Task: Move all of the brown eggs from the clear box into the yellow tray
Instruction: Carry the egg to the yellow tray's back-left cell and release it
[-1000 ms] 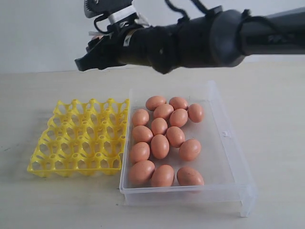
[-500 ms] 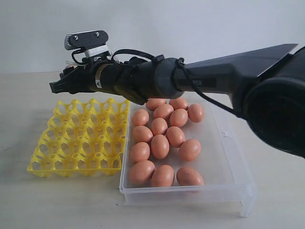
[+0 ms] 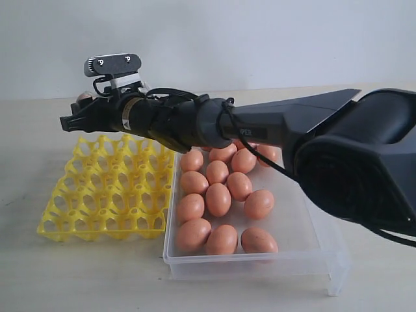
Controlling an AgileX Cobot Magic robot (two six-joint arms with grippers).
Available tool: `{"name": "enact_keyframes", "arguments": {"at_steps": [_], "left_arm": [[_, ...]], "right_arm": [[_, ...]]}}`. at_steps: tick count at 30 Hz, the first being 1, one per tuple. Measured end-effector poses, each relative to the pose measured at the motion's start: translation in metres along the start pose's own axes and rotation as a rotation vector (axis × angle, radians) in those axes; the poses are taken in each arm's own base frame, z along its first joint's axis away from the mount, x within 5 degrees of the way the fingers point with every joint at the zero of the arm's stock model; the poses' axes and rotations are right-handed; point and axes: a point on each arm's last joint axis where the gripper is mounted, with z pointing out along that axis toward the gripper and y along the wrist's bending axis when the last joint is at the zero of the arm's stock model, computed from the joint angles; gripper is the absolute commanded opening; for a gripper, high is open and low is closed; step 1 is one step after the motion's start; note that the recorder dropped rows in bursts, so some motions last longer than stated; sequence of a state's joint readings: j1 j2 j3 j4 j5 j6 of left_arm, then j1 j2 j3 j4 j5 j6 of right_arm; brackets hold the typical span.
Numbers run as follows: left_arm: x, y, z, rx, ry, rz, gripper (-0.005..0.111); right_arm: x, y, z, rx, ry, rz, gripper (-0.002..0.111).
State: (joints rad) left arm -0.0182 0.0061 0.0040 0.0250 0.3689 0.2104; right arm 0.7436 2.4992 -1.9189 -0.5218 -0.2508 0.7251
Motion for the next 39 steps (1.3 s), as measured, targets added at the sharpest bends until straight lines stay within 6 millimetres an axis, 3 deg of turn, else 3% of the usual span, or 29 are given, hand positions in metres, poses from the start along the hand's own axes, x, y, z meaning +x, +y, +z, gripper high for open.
{"name": "enact_keyframes", "arguments": {"at_steps": [7, 23, 32, 39], "left_arm": [[0.0, 0.0, 0.0, 0.0, 0.0, 0.0, 0.0], [0.0, 0.0, 0.0, 0.0, 0.0, 0.0, 0.0], [0.0, 0.0, 0.0, 0.0, 0.0, 0.0, 0.0], [0.0, 0.0, 0.0, 0.0, 0.0, 0.0, 0.0]], "right_arm": [[0.019, -0.004, 0.015, -0.026, -0.005, 0.0, 0.0], [0.036, -0.009, 0.029, -0.029, -0.001, 0.06, 0.001], [0.043, -0.009, 0.037, -0.056, 0.011, 0.07, 0.019], [0.043, -0.006, 0.038, -0.095, 0.01, 0.071, 0.043]]}}
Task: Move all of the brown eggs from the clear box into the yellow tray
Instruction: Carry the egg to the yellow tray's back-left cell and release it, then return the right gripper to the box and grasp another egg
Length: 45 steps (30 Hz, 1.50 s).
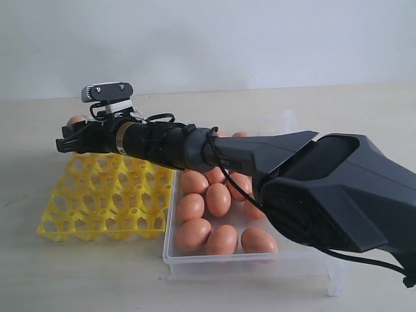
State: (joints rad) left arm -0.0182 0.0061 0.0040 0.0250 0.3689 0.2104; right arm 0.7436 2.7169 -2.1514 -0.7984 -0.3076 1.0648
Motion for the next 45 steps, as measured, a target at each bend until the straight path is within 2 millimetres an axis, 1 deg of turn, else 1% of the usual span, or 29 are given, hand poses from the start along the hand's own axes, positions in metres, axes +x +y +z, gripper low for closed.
{"name": "enact_keyframes", "arguments": {"at_steps": [2, 4, 11, 15, 17, 19, 21, 24, 25, 27, 30, 33, 34, 36, 39, 42, 45], "left_arm": [[0.0, 0.0, 0.0, 0.0, 0.0, 0.0, 0.0], [0.0, 0.0, 0.0, 0.0, 0.0, 0.0, 0.0], [0.0, 0.0, 0.0, 0.0, 0.0, 0.0, 0.0], [0.0, 0.0, 0.0, 0.0, 0.0, 0.0, 0.0], [0.0, 0.0, 0.0, 0.0, 0.0, 0.0, 0.0], [0.0, 0.0, 0.0, 0.0, 0.0, 0.0, 0.0], [0.0, 0.0, 0.0, 0.0, 0.0, 0.0, 0.0], [0.0, 0.0, 0.0, 0.0, 0.0, 0.0, 0.0], [0.0, 0.0, 0.0, 0.0, 0.0, 0.0, 0.0], [0.0, 0.0, 0.0, 0.0, 0.0, 0.0, 0.0], [0.0, 0.0, 0.0, 0.0, 0.0, 0.0, 0.0], [0.0, 0.0, 0.0, 0.0, 0.0, 0.0, 0.0], [0.0, 0.0, 0.0, 0.0, 0.0, 0.0, 0.0], [0.0, 0.0, 0.0, 0.0, 0.0, 0.0, 0.0], [0.0, 0.0, 0.0, 0.0, 0.0, 0.0, 0.0], [0.0, 0.0, 0.0, 0.0, 0.0, 0.0, 0.0], [0.0, 0.0, 0.0, 0.0, 0.0, 0.0, 0.0]], "right_arm": [[0.002, -0.001, 0.0, 0.0, 0.005, -0.002, 0.049], [0.003, -0.001, 0.001, 0.001, 0.005, -0.002, 0.052], [0.003, -0.001, 0.001, 0.001, 0.002, 0.015, 0.054], [0.002, -0.003, 0.0, 0.003, -0.001, 0.019, 0.06], [0.001, -0.004, 0.0, 0.01, -0.001, 0.019, 0.061], [-0.007, -0.003, -0.002, 0.015, -0.01, 0.016, 0.061], [-0.018, 0.0, -0.005, 0.022, -0.025, 0.012, 0.061], [-0.045, 0.006, -0.013, 0.036, -0.058, 0.009, 0.061], [-0.057, 0.009, -0.016, 0.049, -0.069, 0.013, 0.061], [-0.081, 0.015, -0.027, 0.081, -0.091, 0.021, 0.061], [-0.112, 0.022, -0.051, 0.172, -0.08, 0.009, 0.061], [-0.124, 0.023, -0.078, 0.299, 0.024, -0.022, 0.061], [-0.12, 0.021, -0.086, 0.333, 0.087, -0.019, 0.061], [-0.114, 0.022, -0.107, 0.379, 0.259, -0.067, 0.061], [-0.1, 0.026, -0.136, 0.394, 0.544, -0.161, 0.061], [-0.095, 0.029, -0.166, 0.434, 0.782, -0.218, 0.061], [-0.095, 0.027, -0.189, 0.515, 0.927, -0.213, 0.061]]}}
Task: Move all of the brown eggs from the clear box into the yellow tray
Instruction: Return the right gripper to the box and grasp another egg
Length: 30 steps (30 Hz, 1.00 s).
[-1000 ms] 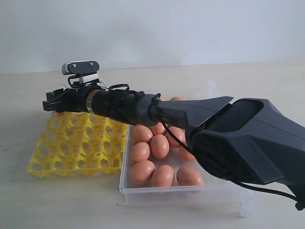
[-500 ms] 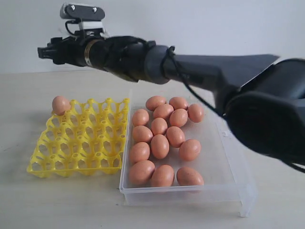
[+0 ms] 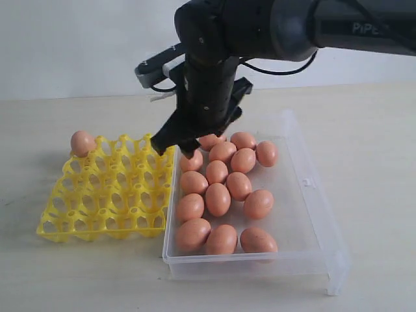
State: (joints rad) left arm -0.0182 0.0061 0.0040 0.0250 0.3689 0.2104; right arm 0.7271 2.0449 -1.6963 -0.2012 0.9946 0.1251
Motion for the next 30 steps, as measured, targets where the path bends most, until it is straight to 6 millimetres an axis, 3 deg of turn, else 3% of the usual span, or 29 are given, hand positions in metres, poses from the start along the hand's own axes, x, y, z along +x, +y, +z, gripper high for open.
{"name": "enact_keyframes", "arguments": {"at_steps": [8, 16, 21, 30], "left_arm": [[0.0, 0.0, 0.0, 0.0, 0.0, 0.0, 0.0], [0.0, 0.0, 0.0, 0.0, 0.0, 0.0, 0.0], [0.0, 0.0, 0.0, 0.0, 0.0, 0.0, 0.0], [0.0, 0.0, 0.0, 0.0, 0.0, 0.0, 0.0]], "right_arm": [[0.035, -0.024, 0.02, -0.032, 0.107, 0.273, 0.061], [0.047, -0.017, 0.052, -0.165, 0.104, 0.542, 0.061], [0.048, -0.01, 0.072, -0.201, 0.131, 0.603, 0.061], [0.053, -0.013, 0.086, -0.166, 0.158, 0.603, 0.058]]}}
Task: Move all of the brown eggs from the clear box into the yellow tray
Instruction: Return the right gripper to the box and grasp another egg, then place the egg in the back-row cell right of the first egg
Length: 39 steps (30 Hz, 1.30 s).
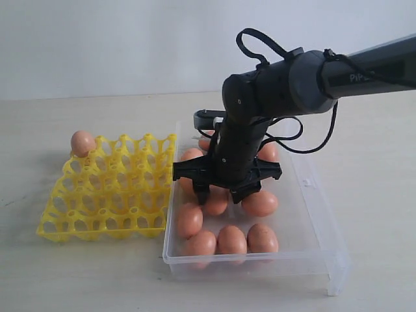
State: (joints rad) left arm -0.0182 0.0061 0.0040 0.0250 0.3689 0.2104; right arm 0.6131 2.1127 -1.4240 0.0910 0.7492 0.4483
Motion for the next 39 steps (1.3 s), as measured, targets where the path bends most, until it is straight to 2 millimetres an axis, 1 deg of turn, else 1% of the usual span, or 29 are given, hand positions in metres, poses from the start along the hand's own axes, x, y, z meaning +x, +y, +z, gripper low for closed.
{"name": "enact_keyframes", "arguments": {"at_steps": [2, 4, 5, 6, 9, 11, 12, 13, 16, 18, 20, 23, 24, 28, 31, 34, 39], "left_arm": [[0.0, 0.0, 0.0, 0.0, 0.0, 0.0, 0.0], [0.0, 0.0, 0.0, 0.0, 0.0, 0.0, 0.0], [0.0, 0.0, 0.0, 0.0, 0.0, 0.0, 0.0], [0.0, 0.0, 0.0, 0.0, 0.0, 0.0, 0.0], [0.0, 0.0, 0.0, 0.0, 0.0, 0.0, 0.0], [0.0, 0.0, 0.0, 0.0, 0.0, 0.0, 0.0], [0.0, 0.0, 0.0, 0.0, 0.0, 0.0, 0.0], [0.0, 0.0, 0.0, 0.0, 0.0, 0.0, 0.0], [0.0, 0.0, 0.0, 0.0, 0.0, 0.0, 0.0], [0.0, 0.0, 0.0, 0.0, 0.0, 0.0, 0.0], [0.0, 0.0, 0.0, 0.0, 0.0, 0.0, 0.0], [0.0, 0.0, 0.0, 0.0, 0.0, 0.0, 0.0], [0.0, 0.0, 0.0, 0.0, 0.0, 0.0, 0.0], [0.0, 0.0, 0.0, 0.0, 0.0, 0.0, 0.0], [0.0, 0.0, 0.0, 0.0, 0.0, 0.0, 0.0], [0.0, 0.0, 0.0, 0.0, 0.0, 0.0, 0.0], [0.0, 0.0, 0.0, 0.0, 0.0, 0.0, 0.0]], "right_arm": [[-0.001, -0.001, 0.0, 0.008, -0.002, -0.006, 0.05], [-0.002, -0.003, 0.0, 0.014, -0.009, -0.018, 0.022], [-0.002, -0.003, 0.0, 0.016, -0.013, -0.032, 0.002], [-0.002, -0.003, 0.0, 0.016, -0.015, -0.054, 0.0], [-0.001, -0.003, -0.001, 0.019, -0.005, -0.14, 0.0], [-0.001, -0.001, -0.017, 0.0, -0.016, -0.229, 0.0], [-0.003, 0.003, -0.031, -0.033, -0.067, -0.286, 0.0], [-0.008, 0.009, -0.049, -0.092, -0.16, -0.33, 0.0], [-0.019, 0.027, -0.084, -0.197, -0.438, -0.44, 0.0], [-0.024, 0.04, -0.098, -0.233, -0.597, -0.503, 0.0], [-0.026, 0.052, -0.101, -0.242, -0.723, -0.555, 0.0], [-0.029, 0.067, -0.089, -0.228, -0.835, -0.6, 0.0], [-0.03, 0.072, -0.081, -0.224, -0.85, -0.612, 0.0], [-0.035, 0.093, -0.043, -0.224, -0.841, -0.654, 0.0], [-0.041, 0.11, -0.023, -0.255, -0.826, -0.637, 0.0], [-0.051, 0.122, -0.011, -0.284, -0.823, -0.601, 0.0], [-0.064, 0.132, 0.009, -0.314, -0.821, -0.541, 0.0]]}}
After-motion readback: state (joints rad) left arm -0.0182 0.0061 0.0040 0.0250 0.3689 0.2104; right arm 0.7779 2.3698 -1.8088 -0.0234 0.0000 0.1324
